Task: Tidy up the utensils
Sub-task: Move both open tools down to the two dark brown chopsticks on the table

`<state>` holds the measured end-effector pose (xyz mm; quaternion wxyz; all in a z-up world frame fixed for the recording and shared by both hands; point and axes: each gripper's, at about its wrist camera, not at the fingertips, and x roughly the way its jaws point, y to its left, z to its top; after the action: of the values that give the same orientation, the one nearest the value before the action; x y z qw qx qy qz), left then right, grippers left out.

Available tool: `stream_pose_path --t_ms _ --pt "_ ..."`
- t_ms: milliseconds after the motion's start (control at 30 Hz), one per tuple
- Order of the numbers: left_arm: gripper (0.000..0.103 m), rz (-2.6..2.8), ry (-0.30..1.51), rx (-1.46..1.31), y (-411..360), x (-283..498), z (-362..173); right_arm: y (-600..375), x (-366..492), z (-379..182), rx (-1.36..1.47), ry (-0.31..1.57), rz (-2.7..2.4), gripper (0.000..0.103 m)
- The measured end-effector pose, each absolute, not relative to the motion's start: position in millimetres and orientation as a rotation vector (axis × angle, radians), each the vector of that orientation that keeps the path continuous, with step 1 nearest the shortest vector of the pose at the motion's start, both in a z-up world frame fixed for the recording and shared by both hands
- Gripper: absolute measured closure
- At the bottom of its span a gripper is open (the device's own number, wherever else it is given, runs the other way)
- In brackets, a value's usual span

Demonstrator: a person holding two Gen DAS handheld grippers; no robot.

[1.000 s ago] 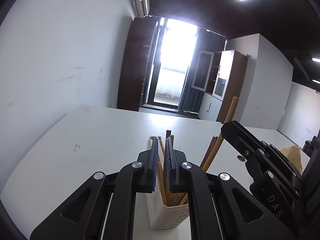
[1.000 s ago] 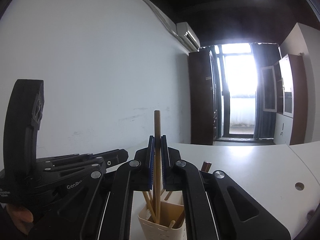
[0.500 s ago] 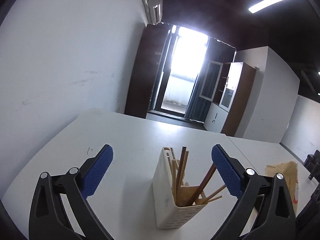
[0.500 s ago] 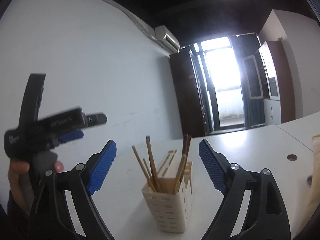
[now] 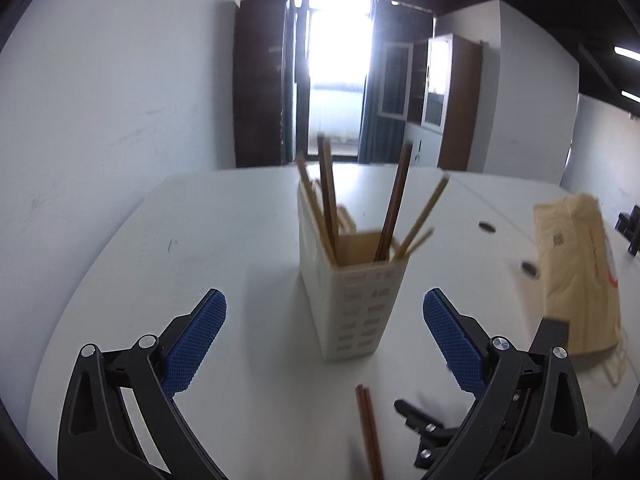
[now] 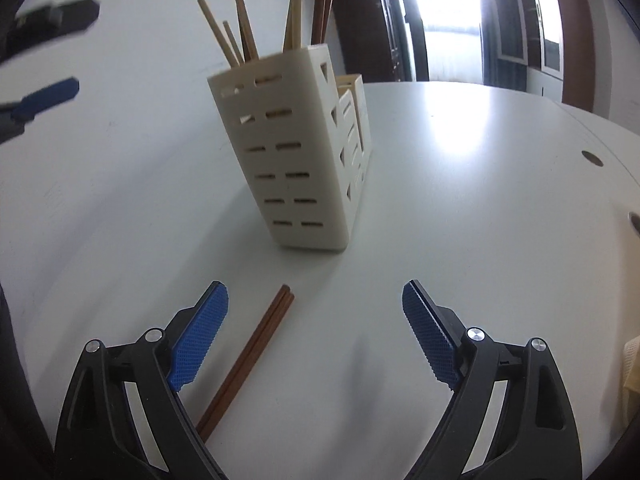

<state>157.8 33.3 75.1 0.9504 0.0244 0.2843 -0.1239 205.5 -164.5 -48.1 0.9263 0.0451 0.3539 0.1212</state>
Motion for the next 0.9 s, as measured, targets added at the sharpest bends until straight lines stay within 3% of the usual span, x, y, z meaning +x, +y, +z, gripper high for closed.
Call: stream_pose_path --t_ms 167,233,267,300,333,400,433,600,900 --pt "0.008 -0.260 0.770 0.020 43.3 186.9 -13.0 -148.3 208.3 -71.6 0.054 0.809 0.296 0.014" --pt "0.020 -0.283 0.813 0.005 44.7 199.1 -28.4 -141.0 206.3 -72.9 0.032 0.816 0.325 0.014" --pt "0.022 -0.295 0.817 0.009 44.6 201.7 -33.1 -136.3 205.4 -73.3 0.016 0.821 0.337 0.019" --pt "0.025 -0.298 0.820 0.015 43.6 203.2 -37.9 -132.6 203.0 -74.6 0.001 0.824 0.343 0.033" --pt "0.029 -0.307 0.825 0.017 42.2 203.0 -43.0 -130.0 203.0 -75.5 -0.014 0.832 0.335 0.036" --pt "0.031 -0.337 0.840 0.051 32.4 200.1 -52.2 -125.8 204.1 -79.2 -0.036 0.858 0.331 0.059" --pt "0.031 -0.331 0.838 0.080 25.8 199.2 -54.4 -124.3 204.5 -80.6 -0.043 0.869 0.329 0.062" --pt "0.031 -0.278 0.842 0.216 1.4 196.3 -68.8 -118.1 202.4 -84.4 -0.075 0.887 0.322 0.064" --pt "0.028 -0.350 0.928 0.117 7.0 210.2 -77.9 -118.8 201.8 -88.2 -0.050 0.893 0.335 0.064"
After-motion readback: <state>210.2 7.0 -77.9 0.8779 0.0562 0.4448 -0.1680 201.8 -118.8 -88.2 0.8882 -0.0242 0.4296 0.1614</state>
